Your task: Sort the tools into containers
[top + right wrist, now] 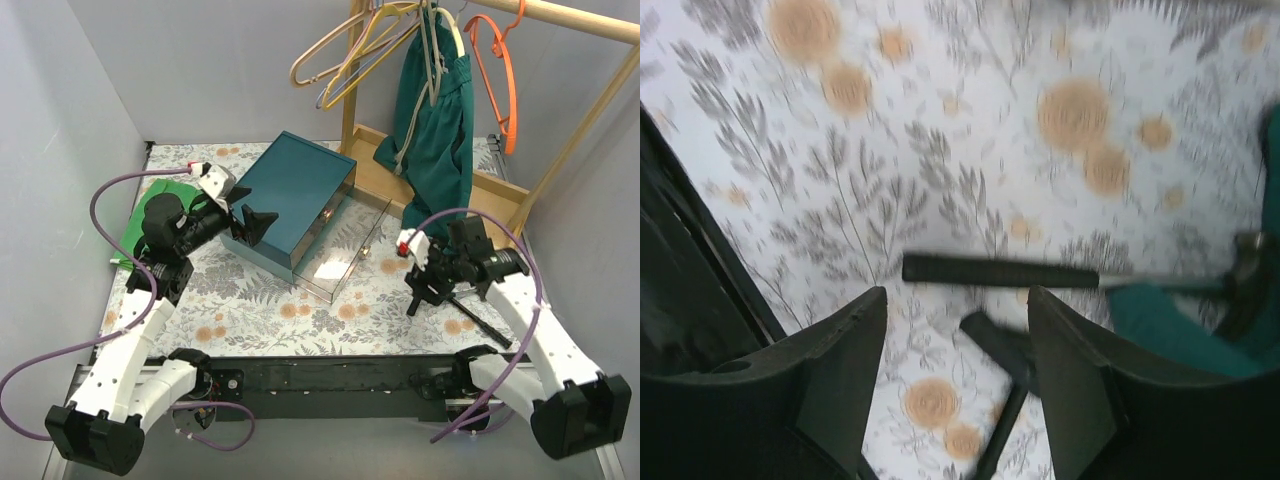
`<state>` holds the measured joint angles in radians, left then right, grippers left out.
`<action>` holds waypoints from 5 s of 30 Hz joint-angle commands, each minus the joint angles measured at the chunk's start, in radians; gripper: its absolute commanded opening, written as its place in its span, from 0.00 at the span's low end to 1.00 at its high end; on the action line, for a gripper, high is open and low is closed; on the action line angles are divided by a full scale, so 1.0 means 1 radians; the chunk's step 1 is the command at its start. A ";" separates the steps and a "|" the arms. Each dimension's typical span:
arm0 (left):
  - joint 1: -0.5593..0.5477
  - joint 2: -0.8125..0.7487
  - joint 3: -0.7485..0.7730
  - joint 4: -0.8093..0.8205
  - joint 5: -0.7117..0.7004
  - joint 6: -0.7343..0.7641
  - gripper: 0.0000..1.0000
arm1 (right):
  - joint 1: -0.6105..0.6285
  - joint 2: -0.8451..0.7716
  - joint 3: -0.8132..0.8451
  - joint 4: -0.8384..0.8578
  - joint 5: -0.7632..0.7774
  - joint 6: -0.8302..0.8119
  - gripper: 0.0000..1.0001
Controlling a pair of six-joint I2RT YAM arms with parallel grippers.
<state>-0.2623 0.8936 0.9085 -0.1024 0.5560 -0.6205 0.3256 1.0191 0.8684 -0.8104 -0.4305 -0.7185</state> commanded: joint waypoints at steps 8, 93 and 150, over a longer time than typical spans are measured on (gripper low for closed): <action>0.187 0.060 -0.046 -0.115 0.137 -0.009 0.86 | -0.273 -0.114 -0.201 0.000 0.055 -0.282 0.67; 0.156 0.214 0.021 -0.111 0.079 0.097 0.87 | 0.392 0.682 0.701 -0.213 0.038 -1.104 0.01; 0.163 0.318 -0.002 -0.075 0.076 0.108 0.88 | -0.054 0.599 0.172 -0.154 0.268 -1.331 0.51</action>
<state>-0.1013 1.2121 0.9039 -0.1589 0.6422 -0.5457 0.2810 1.5764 1.0115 -0.9459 -0.2337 -1.9476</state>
